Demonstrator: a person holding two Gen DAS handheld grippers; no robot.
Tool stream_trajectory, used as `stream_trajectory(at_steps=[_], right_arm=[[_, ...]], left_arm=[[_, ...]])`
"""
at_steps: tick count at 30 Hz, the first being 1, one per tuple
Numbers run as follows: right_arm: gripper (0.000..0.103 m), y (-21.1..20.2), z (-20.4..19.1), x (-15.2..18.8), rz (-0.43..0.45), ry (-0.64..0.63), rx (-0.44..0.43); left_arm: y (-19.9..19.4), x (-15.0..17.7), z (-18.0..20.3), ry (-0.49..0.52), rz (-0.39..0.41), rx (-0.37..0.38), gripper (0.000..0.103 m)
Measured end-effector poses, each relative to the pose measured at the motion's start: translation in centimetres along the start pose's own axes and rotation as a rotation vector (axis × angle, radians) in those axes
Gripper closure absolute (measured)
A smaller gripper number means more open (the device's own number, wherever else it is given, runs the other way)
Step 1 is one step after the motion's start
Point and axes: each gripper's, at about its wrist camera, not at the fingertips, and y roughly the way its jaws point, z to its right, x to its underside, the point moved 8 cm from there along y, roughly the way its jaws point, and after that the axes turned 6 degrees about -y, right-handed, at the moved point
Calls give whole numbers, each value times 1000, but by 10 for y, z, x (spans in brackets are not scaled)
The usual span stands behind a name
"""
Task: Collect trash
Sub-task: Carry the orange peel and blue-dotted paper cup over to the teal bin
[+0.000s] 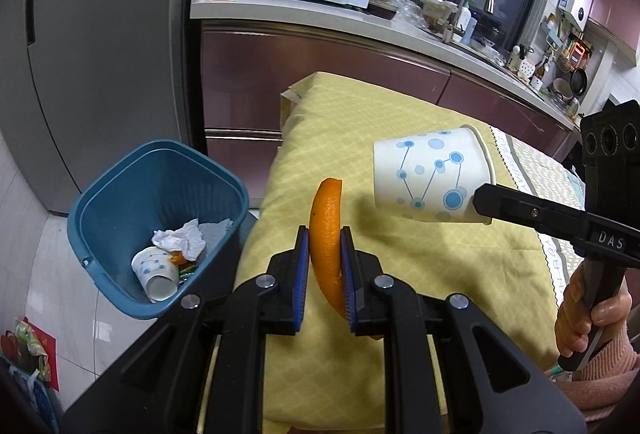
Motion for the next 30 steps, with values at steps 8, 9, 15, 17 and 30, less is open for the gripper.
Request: stream_trajectory(at_steps=[8, 9, 15, 17, 30], right_arm=[[101, 18, -9, -4, -24, -14, -27], [101, 19, -9, -4, -26, -15, -30], [101, 27, -13, -4, -39, -21, -47], [101, 29, -14, -5, -43, -22, -52], [101, 45, -25, -5, -70, -36, -80]], left_arm=[[-6, -3, -14, -18, 13, -21, 87], [-7, -4, -16, -20, 15, -23, 87], [-11, -5, -24, -34, 23, -35, 87], [-12, -5, -26, -38, 25, -40, 87], [-17, -6, -45, -68, 36, -62, 87]])
